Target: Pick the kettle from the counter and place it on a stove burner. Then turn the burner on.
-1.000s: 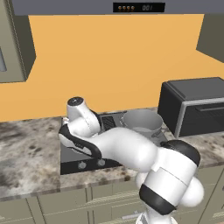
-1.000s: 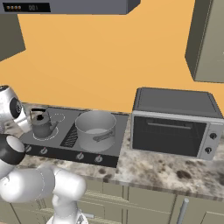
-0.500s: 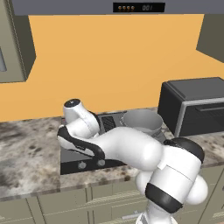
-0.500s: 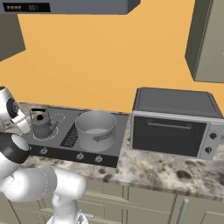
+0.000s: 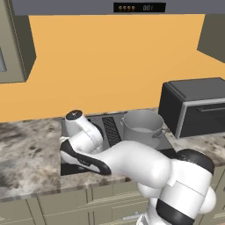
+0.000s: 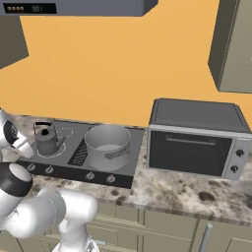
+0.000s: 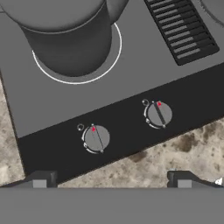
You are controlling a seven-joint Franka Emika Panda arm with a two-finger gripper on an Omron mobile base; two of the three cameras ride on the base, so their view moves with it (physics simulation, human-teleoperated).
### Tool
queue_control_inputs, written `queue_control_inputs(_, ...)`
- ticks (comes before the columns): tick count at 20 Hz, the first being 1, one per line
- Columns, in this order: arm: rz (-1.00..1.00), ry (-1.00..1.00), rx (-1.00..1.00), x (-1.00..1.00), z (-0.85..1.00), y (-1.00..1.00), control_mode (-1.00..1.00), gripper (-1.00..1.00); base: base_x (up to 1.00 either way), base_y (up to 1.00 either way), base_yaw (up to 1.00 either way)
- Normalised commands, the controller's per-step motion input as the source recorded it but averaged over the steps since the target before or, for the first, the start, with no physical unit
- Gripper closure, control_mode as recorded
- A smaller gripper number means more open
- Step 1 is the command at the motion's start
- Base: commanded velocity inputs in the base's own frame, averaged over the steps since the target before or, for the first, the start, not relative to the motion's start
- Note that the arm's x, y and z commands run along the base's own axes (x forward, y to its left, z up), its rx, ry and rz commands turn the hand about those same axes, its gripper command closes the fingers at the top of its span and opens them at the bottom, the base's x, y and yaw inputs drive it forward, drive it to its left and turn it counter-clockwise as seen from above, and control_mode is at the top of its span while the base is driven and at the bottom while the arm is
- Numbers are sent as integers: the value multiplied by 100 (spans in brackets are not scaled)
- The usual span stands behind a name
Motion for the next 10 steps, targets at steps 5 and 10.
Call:
queue_control_inputs(5,19,0,0,0,-10,-10,-100,-100,0,0,0)
queue_control_inputs(10,20,0,0,0,-22,0,-100,-100,0,0,0)
